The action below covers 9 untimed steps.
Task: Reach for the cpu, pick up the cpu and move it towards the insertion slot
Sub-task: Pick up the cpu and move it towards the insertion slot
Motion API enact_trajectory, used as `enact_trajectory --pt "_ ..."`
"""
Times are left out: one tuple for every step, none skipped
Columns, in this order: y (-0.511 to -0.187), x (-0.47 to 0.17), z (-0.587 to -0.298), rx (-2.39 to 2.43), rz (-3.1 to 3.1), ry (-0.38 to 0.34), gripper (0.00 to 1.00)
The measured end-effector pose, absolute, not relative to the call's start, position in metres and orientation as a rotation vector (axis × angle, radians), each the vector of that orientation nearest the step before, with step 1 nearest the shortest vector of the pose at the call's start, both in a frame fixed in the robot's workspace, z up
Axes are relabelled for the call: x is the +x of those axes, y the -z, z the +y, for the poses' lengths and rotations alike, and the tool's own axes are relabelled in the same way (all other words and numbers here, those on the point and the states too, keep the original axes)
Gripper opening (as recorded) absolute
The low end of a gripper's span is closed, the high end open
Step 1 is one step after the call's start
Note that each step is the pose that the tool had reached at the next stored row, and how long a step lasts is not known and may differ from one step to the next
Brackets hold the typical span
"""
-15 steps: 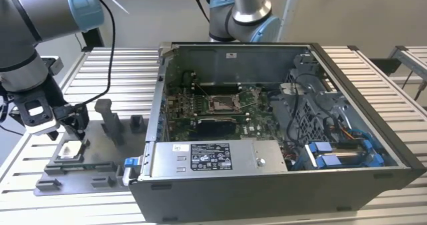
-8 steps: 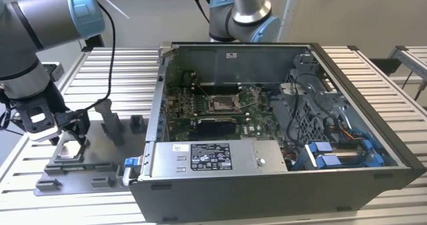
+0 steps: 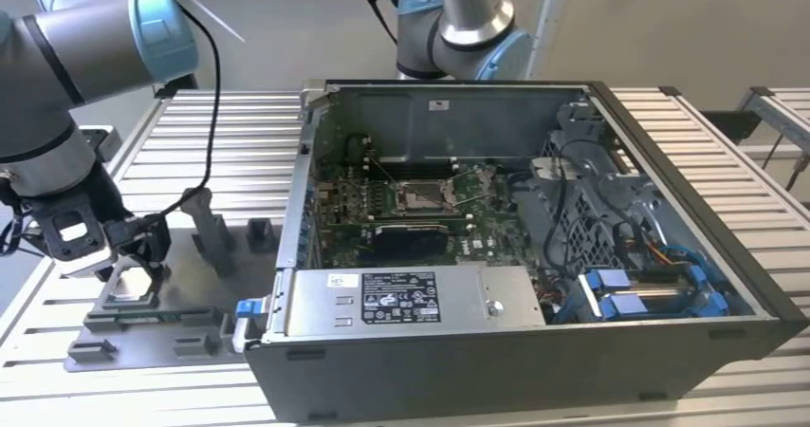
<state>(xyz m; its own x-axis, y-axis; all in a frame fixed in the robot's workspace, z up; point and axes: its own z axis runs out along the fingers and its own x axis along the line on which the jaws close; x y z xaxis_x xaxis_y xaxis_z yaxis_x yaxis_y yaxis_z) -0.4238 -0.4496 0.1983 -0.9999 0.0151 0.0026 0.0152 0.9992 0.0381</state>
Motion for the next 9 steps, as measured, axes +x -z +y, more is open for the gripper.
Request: enact_trajectory --pt "-0.1977 -0.4239 -0.4503 -0.022 -3.139 0.060 1.00" --pt "-0.1969 -0.4239 -0.4509 -0.020 -3.139 0.060 1.00" --pt "-0.1961 -0.4240 -0.4514 -0.019 -3.139 0.060 1.00" --pt "-0.1952 -0.4241 -0.4516 -0.018 -3.139 0.060 1.00" --pt "-0.1943 -0.4243 -0.4518 -0.017 -3.139 0.060 1.00" --pt "-0.1935 -0.4244 -0.4519 -0.016 -3.139 0.060 1.00" --pt "-0.1925 -0.4245 -0.4519 -0.015 -3.139 0.060 1.00" --pt "-0.1916 -0.4245 -0.4520 -0.015 -3.139 0.060 1.00" --pt "-0.1907 -0.4246 -0.4520 -0.014 -3.139 0.060 1.00"
